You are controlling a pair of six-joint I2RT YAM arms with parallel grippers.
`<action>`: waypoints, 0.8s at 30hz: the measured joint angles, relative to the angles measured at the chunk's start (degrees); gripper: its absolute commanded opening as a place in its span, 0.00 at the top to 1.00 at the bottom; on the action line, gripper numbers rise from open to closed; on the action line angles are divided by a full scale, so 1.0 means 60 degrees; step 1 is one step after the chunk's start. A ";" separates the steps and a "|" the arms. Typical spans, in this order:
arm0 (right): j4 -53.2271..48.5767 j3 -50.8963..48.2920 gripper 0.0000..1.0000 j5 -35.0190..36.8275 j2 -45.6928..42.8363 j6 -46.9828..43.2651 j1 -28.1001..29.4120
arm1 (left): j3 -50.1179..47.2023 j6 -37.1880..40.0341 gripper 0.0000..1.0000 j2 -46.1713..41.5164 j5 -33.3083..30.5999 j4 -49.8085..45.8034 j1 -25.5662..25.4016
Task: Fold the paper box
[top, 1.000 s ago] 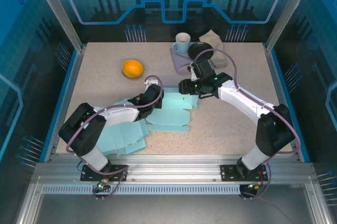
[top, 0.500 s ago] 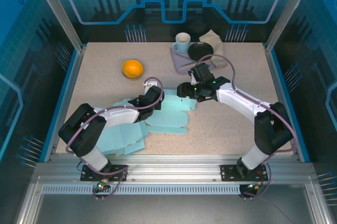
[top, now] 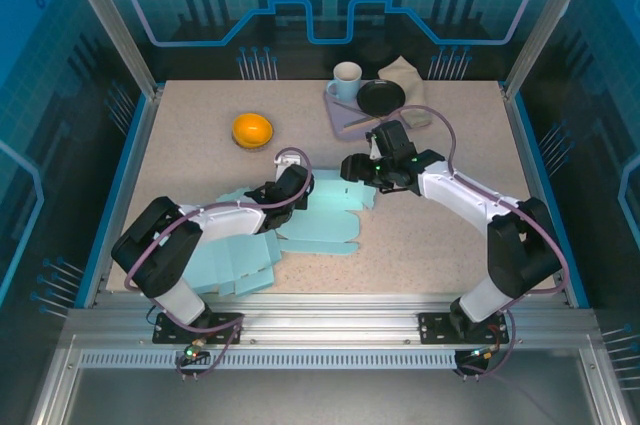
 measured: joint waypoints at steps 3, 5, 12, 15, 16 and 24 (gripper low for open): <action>0.0189 -0.0153 0.35 -0.0018 -0.0055 0.0033 -0.0098 | 0.0047 0.0000 0.92 0.0000 0.0000 -0.0040 0.0000; 0.0306 -0.0233 0.35 -0.0033 -0.0080 0.0084 -0.0211 | 0.0062 -0.0004 0.92 0.0000 -0.0004 -0.0080 -0.0007; 0.0521 -0.0375 0.35 -0.0055 -0.0087 0.0146 -0.0393 | 0.0237 0.0000 0.92 0.0000 -0.0004 -0.0313 -0.0007; 0.0532 -0.0375 0.35 -0.0168 -0.0087 0.0146 -0.0419 | 0.0240 0.0000 0.92 0.0000 0.0000 -0.0328 -0.0007; 0.0532 -0.0375 0.35 -0.0193 -0.0087 0.0138 -0.0419 | 0.0240 -0.0004 0.92 0.0000 0.0000 -0.0335 -0.0007; 0.0364 0.0029 0.36 -0.0106 0.0350 -0.0896 -0.0605 | 0.0138 0.0237 0.92 0.0000 0.0477 -0.0062 0.0022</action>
